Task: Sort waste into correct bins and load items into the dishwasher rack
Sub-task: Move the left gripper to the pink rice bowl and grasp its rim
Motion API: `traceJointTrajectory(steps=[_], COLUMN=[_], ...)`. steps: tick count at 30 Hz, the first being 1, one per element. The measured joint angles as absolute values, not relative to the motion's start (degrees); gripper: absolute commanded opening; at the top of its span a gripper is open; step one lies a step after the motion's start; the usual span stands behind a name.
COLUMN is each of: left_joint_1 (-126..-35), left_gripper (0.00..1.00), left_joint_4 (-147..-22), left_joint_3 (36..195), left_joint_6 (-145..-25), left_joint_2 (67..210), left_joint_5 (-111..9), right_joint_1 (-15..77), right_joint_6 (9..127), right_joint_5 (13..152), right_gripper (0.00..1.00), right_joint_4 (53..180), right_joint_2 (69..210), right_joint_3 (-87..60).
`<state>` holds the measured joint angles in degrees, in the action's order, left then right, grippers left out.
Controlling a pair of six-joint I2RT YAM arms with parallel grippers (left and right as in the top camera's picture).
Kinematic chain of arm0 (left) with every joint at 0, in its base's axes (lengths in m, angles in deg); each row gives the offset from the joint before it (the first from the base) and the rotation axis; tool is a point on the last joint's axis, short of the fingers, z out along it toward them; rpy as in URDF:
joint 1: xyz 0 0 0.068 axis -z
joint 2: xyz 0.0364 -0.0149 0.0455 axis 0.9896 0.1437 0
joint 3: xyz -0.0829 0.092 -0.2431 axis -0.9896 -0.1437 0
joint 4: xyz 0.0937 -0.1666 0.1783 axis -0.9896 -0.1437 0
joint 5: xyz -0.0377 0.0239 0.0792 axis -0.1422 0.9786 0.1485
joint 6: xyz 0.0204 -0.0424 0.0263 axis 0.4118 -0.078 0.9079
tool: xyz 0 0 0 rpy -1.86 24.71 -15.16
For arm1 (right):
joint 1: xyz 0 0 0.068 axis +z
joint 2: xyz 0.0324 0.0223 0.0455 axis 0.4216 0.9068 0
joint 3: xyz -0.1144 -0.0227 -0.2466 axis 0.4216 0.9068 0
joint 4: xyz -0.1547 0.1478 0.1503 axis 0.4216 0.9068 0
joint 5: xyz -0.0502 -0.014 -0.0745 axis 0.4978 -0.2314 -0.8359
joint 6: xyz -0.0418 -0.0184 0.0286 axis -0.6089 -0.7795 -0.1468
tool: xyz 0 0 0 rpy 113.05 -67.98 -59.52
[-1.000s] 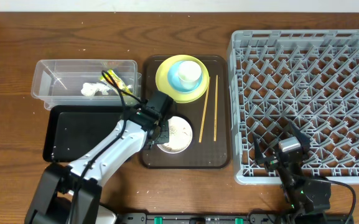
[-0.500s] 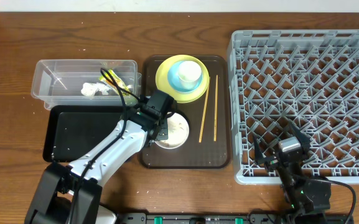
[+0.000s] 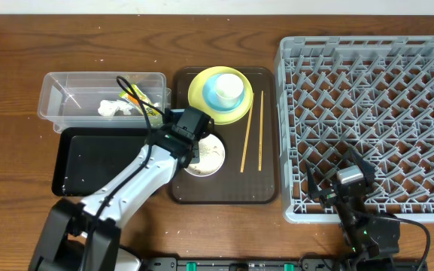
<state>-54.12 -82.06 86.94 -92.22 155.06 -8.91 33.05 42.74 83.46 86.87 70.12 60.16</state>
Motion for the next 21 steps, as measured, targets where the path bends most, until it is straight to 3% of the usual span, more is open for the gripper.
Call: traceJointTrajectory(steps=[13, 21], left_joint_1=[-50.3, -43.4], left_gripper=[0.39, 0.34], left_joint_4=[-82.7, -80.3], left_joint_3=[90.0, 90.0], left_joint_6=[-92.5, -92.5], left_joint_2=[144.9, 148.6], left_joint_5=[-30.1, -29.6], right_joint_1=[33.1, 33.1], right_joint_6=[42.7, 42.8], right_joint_5=[83.5, 83.5], right_gripper=[0.99, 0.99], right_joint_4=[86.9, 86.9], right_joint_2=[70.1, 70.1], right_joint_3=[60.2, 60.2])
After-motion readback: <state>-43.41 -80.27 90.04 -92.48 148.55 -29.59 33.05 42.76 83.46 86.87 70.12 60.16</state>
